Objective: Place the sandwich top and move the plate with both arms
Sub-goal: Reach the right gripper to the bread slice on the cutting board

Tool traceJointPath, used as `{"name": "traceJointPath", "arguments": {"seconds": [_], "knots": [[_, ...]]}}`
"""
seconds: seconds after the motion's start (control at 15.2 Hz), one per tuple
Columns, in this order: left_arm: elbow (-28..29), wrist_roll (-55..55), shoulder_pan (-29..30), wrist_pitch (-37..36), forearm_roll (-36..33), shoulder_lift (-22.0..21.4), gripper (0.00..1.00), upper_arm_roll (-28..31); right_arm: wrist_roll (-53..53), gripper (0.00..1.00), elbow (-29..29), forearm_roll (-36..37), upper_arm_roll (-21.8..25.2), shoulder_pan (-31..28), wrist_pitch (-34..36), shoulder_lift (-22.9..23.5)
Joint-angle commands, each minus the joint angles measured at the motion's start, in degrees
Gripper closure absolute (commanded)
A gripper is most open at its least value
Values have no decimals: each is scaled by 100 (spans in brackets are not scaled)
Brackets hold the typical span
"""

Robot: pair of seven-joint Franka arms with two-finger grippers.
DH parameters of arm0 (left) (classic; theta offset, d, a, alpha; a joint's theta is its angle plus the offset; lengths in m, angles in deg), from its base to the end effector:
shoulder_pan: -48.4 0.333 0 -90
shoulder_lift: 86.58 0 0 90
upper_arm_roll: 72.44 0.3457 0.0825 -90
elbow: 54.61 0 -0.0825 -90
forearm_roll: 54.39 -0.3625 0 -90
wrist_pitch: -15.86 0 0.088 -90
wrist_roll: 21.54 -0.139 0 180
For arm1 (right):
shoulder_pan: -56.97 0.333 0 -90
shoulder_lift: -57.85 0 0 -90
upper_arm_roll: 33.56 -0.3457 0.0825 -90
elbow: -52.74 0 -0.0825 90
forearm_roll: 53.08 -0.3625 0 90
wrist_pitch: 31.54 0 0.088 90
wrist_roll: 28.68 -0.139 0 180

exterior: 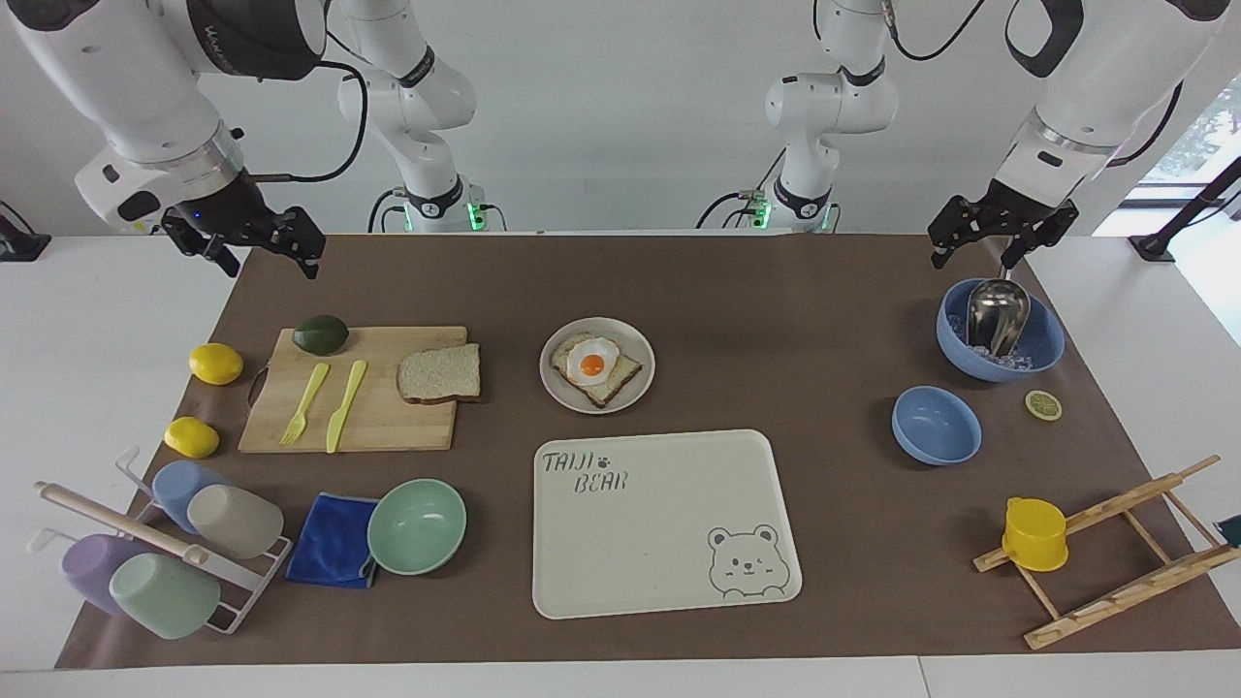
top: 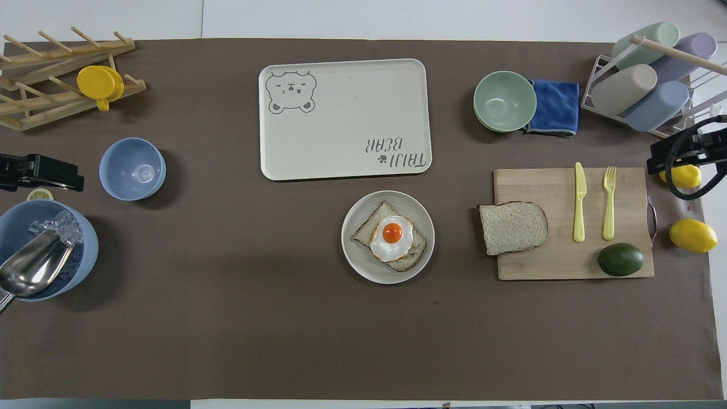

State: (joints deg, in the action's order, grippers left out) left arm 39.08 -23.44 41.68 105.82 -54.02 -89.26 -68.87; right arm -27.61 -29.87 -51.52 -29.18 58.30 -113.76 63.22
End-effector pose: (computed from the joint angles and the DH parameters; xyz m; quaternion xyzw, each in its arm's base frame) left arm 0.5148 -0.0284 0.6176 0.9990 -0.0441 -0.0093 0.0046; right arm 0.5465 -0.0310 0.6178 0.9984 -0.0184 -0.0507 0.0153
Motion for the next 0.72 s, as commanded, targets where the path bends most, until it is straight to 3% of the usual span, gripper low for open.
{"name": "traceJointPath", "arguments": {"seconds": [0.0, 0.66], "knots": [[97, -46, -75, -31, -81, -93, 0, 65, 130, 0, 8, -50, -17, -36, 39, 8], [97, -46, -75, -31, -81, -93, 0, 65, 199, 0, -44, -67, -34, 17, 91, -71]]}}
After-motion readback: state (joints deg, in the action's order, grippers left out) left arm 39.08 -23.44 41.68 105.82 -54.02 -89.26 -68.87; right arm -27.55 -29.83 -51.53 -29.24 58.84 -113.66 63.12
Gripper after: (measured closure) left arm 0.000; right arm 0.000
